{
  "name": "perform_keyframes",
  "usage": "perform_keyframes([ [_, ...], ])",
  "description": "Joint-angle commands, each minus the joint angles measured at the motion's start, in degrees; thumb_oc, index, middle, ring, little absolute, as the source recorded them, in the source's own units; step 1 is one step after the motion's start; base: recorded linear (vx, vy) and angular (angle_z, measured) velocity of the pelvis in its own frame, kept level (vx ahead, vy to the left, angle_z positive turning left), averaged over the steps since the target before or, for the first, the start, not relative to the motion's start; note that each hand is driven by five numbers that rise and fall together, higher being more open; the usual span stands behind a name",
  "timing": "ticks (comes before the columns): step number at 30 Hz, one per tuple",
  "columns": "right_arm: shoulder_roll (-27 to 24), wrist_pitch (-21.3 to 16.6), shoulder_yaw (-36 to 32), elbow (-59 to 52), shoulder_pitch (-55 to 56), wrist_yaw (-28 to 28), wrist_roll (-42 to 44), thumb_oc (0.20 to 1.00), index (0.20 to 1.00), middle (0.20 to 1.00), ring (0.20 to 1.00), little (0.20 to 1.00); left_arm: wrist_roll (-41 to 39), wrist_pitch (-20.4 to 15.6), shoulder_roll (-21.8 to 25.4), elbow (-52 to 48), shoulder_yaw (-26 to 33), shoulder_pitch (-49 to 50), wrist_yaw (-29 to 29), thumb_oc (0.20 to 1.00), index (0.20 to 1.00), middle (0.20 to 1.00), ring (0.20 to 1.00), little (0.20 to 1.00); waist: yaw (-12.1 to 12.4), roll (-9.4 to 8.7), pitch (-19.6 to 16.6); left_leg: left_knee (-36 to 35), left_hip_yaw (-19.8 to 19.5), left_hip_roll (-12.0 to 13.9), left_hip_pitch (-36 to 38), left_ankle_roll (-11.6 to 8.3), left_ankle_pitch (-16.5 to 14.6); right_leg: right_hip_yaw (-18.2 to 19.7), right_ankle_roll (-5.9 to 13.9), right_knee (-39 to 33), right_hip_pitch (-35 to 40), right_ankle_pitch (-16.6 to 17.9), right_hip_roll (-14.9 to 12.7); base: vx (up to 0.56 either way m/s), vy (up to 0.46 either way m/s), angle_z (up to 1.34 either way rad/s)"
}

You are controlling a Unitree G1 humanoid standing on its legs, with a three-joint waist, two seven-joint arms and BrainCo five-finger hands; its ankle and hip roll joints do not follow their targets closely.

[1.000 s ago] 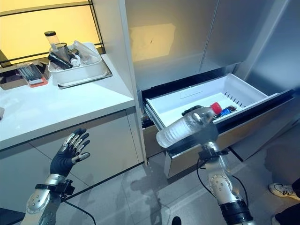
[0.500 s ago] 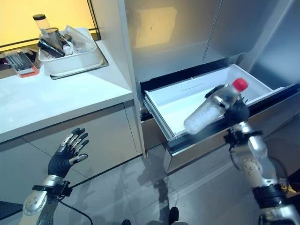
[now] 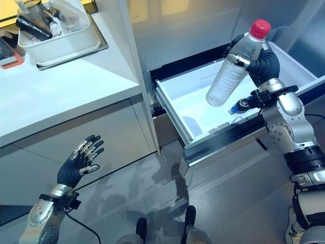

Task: Take the drinks into the refrigerator

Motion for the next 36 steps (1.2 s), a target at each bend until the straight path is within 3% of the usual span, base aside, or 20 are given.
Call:
perform_keyframes([
  [1, -2.66, -4.51, 2.52, 1.61, -12.5, -0.52, -2.11, 0.2, 0.2, 0.2, 0.2, 0.2, -2.69, -3.82, 3.49, -3.44, -1.02, -0.15, -0.18, 1.0, 1.0, 1.0, 1.0, 1.0, 0.71, -1.46, -0.31, 3.13, -0.82, -4.47, -0.65, 4.77, -1.56, -0.38, 0.91, 13.77, -2.99, -10.04, 0.37, 0.0, -0.03, 0.09],
  [4, -2.58, -4.17, 3.25, 2.54, -11.65, -0.03, -3.4, 0.2, 0.2, 0.2, 0.2, 0.2, -2.39, -4.1, 3.65, -3.59, -1.35, -0.35, 0.14, 1.0, 1.0, 1.0, 1.0, 1.0, 0.81, -1.12, 0.43, 3.76, -1.02, -4.43, -1.54, 4.68, -1.46, -0.45, 0.89, 14.44, -3.9, -10.03, 0.15, -0.01, -0.031, 0.02],
  [9, -2.99, -1.76, 7.06, 9.18, -7.12, 0.62, -14.09, 0.2, 0.2, 0.2, 0.2, 0.2, -1.21, -4.74, 3.64, -3.92, -2.31, -0.45, 0.69, 1.0, 1.0, 1.0, 1.0, 1.0, 0.9, -0.47, 1.86, 4.2, -1.08, -4.25, -2.7, 4.45, -1.22, -0.17, 0.8, 14.84, -5.18, -10.15, 0.28, 0.0, -0.007, 0.0],
  [23, -1.06, -0.54, 3.96, 15.01, 11.13, 2.64, -31.19, 0.2, 0.2, 0.2, 0.2, 0.2, 0.55, -6.28, 5.53, -6.04, -2.93, -0.66, 0.3, 1.0, 1.0, 1.0, 1.0, 1.0, 0.31, 0.19, 4.54, 4.03, -2.43, -4.01, -3.96, 4.12, -0.62, -0.95, 0.78, 16.25, -7.07, -10.7, -0.01, -0.01, -0.015, 0.04],
  [36, 4.66, 3.1, 8.86, 19.34, 7.77, 2.96, -42.94, 0.2, 0.2, 0.2, 0.2, 0.2, 2.65, -6.01, 6.05, -7.36, -1.69, -0.77, 1.34, 1.0, 1.0, 1.0, 1.0, 1.0, 0.91, 0.68, 6.17, 3.73, -2.93, -4.25, -5.03, 4.27, -0.02, -1.62, 0.5, 16.09, -8.03, -10.21, -0.37, -0.03, -0.005, 0.04],
])
